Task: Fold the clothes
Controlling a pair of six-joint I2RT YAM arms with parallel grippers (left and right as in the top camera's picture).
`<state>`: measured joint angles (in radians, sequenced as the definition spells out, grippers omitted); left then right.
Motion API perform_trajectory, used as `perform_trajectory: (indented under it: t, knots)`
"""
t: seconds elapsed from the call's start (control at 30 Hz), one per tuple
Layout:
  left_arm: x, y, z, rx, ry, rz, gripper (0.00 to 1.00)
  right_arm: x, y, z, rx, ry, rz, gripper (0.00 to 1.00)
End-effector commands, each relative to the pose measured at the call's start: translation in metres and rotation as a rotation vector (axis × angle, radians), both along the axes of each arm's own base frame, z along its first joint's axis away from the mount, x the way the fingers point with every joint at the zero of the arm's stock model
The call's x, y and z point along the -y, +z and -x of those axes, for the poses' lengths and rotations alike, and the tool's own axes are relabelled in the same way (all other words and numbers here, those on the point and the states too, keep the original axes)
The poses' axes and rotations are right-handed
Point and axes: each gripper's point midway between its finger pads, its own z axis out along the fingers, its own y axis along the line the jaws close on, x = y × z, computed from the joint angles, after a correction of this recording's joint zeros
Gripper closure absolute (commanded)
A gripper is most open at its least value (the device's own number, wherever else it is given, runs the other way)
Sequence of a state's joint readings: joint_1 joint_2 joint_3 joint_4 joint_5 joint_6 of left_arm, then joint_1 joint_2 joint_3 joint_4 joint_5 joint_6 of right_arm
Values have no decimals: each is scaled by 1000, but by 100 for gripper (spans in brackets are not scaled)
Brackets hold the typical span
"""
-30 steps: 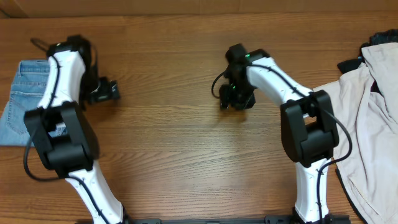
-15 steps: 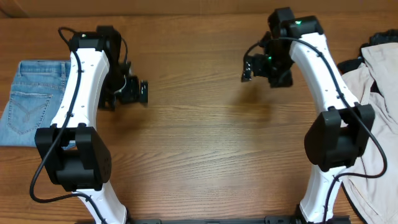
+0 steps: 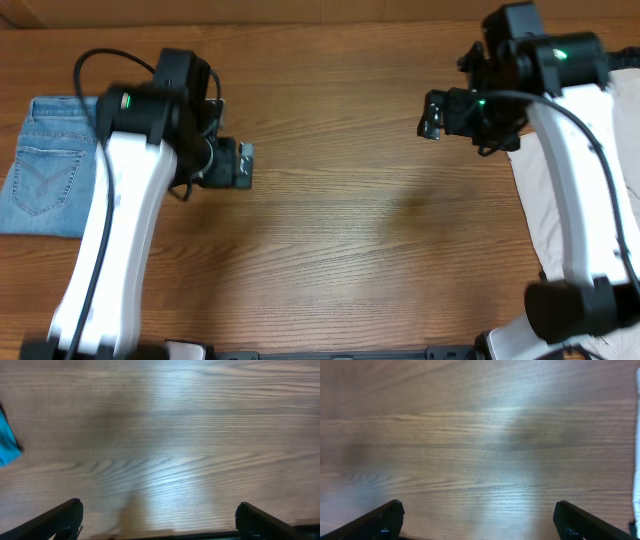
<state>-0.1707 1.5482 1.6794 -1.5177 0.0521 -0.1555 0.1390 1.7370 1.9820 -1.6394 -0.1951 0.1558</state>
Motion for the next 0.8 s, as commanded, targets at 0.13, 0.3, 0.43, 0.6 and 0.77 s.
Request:
perform_trajectory:
  t: [0.13, 0.3, 0.43, 0.6, 0.77]
  knots:
    - [-6, 61, 49, 407, -68, -90, 0, 9, 40, 52, 271, -1, -16, 0]
    - [-24, 83, 77, 624, -39, -93, 0, 14, 29, 83, 443, -3, -40, 0]
    - [-57, 83, 104, 733, 52, -172, 0, 31, 14, 103, 607, -90, -18, 0]
    - [-69, 78, 115, 761, 82, -208, 0, 45, 9, 116, 724, -154, 7, 0]
    - [-69, 77, 116, 754, 80, -211, 0, 46, 8, 118, 720, -154, 8, 0]
